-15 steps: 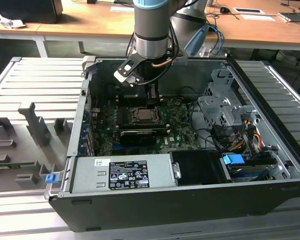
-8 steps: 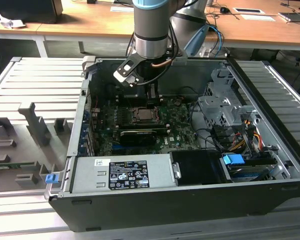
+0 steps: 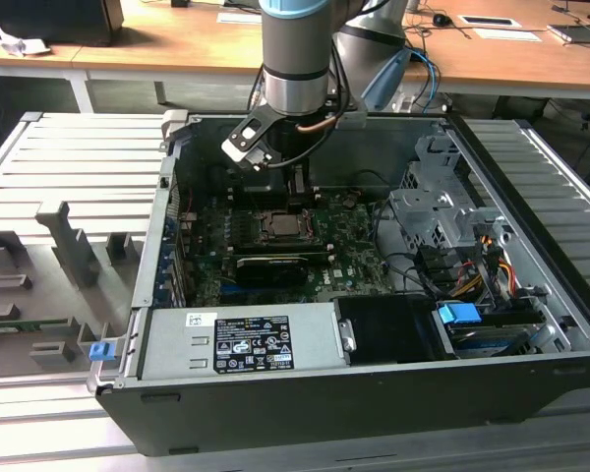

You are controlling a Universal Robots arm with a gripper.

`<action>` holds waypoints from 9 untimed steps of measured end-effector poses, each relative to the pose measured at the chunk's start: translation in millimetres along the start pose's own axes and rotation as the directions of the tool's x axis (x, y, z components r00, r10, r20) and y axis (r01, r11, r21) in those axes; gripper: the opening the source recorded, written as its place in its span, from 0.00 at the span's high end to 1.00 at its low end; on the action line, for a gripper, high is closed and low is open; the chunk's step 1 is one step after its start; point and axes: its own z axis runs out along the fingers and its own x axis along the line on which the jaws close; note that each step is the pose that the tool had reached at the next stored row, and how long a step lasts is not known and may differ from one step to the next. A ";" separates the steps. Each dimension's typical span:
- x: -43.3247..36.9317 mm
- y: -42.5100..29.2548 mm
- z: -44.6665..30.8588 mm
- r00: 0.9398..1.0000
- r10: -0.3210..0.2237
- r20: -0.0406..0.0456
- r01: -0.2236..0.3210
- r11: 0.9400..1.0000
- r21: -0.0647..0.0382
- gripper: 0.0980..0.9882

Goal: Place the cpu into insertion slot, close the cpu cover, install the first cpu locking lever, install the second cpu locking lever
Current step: 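Close the cpu cover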

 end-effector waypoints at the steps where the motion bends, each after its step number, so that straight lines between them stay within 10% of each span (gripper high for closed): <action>1: 0.0 -0.4 0.0 1.000 0.000 0.000 0.000 1.000 0.000 0.99; 9: 0.1 -8.5 -0.4 1.000 0.000 -0.001 0.000 1.000 0.000 0.99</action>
